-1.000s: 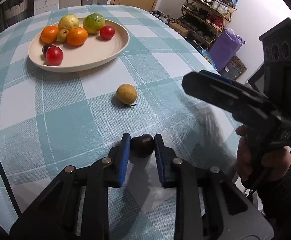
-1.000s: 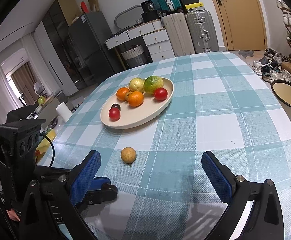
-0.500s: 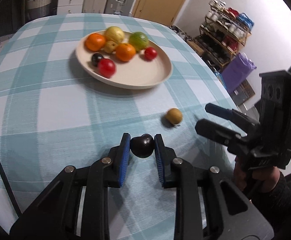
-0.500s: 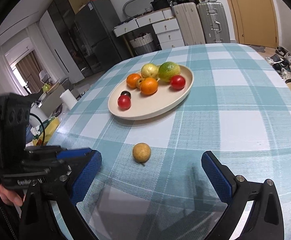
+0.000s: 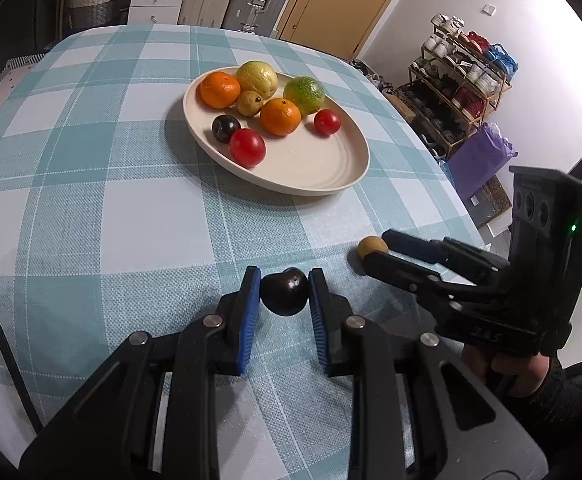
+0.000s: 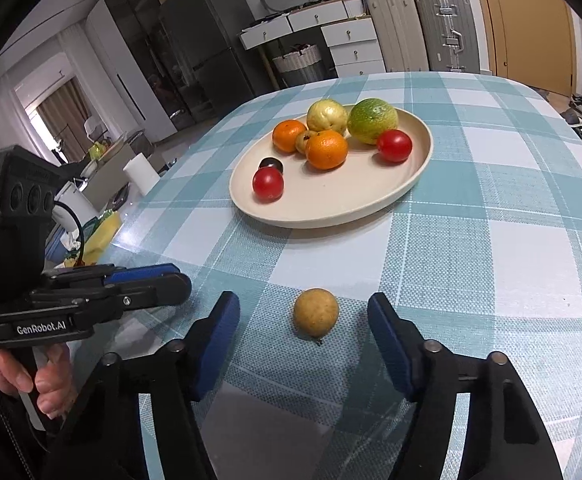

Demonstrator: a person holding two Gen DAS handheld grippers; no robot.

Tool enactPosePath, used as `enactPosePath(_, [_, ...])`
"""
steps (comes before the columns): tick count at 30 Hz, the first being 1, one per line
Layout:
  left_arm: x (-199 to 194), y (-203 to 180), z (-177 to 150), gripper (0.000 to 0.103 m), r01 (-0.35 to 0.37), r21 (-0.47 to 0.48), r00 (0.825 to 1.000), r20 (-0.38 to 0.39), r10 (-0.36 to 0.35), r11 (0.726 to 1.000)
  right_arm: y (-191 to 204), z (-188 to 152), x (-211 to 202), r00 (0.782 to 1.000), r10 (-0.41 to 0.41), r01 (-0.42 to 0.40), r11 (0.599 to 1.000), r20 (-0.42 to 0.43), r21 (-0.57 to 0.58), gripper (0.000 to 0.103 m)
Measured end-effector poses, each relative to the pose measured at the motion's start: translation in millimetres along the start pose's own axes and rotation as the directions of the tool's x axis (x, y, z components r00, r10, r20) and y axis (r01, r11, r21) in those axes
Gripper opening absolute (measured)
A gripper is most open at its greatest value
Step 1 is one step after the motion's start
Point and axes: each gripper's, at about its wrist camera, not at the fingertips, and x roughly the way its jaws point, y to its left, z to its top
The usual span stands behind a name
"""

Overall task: Organize fruits
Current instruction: 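Grasp the small yellow fruit with the right tool while the left tool holds the plum, then carry the plum and yellow fruit over the cream plate with both tools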

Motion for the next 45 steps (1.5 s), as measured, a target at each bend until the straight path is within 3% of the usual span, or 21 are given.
enactPosePath(6, [-1.0, 0.1, 7.2, 0.021, -0.005, -0.004, 1.0, 0.012, 0.005, 1.0, -1.7, -0.3, 9.3, 0.999, -0.023, 0.023, 1.0, -0.034, -0.002, 0.029])
enactPosePath(8, [-1.7, -0.2, 11.4, 0.021, -0.006, -0.005, 1.0, 0.017, 0.007, 1.0, -3.4, -0.8, 9.6, 0.999, -0.017, 0.017, 1.0, -0.034, 0.003, 0.026])
enactPosePath(16, [-2.0, -4.7, 36.3, 0.021, -0.008, 0.001, 0.999, 0.041, 0.008, 1.0, -8.2, 5.6, 0.9, 1.0, 0.004, -0.005, 1.0, 0.014, 0.014, 0.025])
enactPosePath(28, [12.5, -11.8, 87.2, 0.021, -0.019, 0.0, 0.998, 0.061, 0.019, 1.0, -12.8, 45.3, -15.5, 0.993, 0.043, -0.043, 0.999, 0.106, -0.002, 0.025])
enactPosePath(45, [53.0, -9.6, 124.8, 0.021, -0.019, -0.003, 1.0, 0.011, 0.019, 1.0, -26.6, 88.0, 6.6, 0.991, 0.06, -0.061, 0.998, 0.117, 0.006, 0.025])
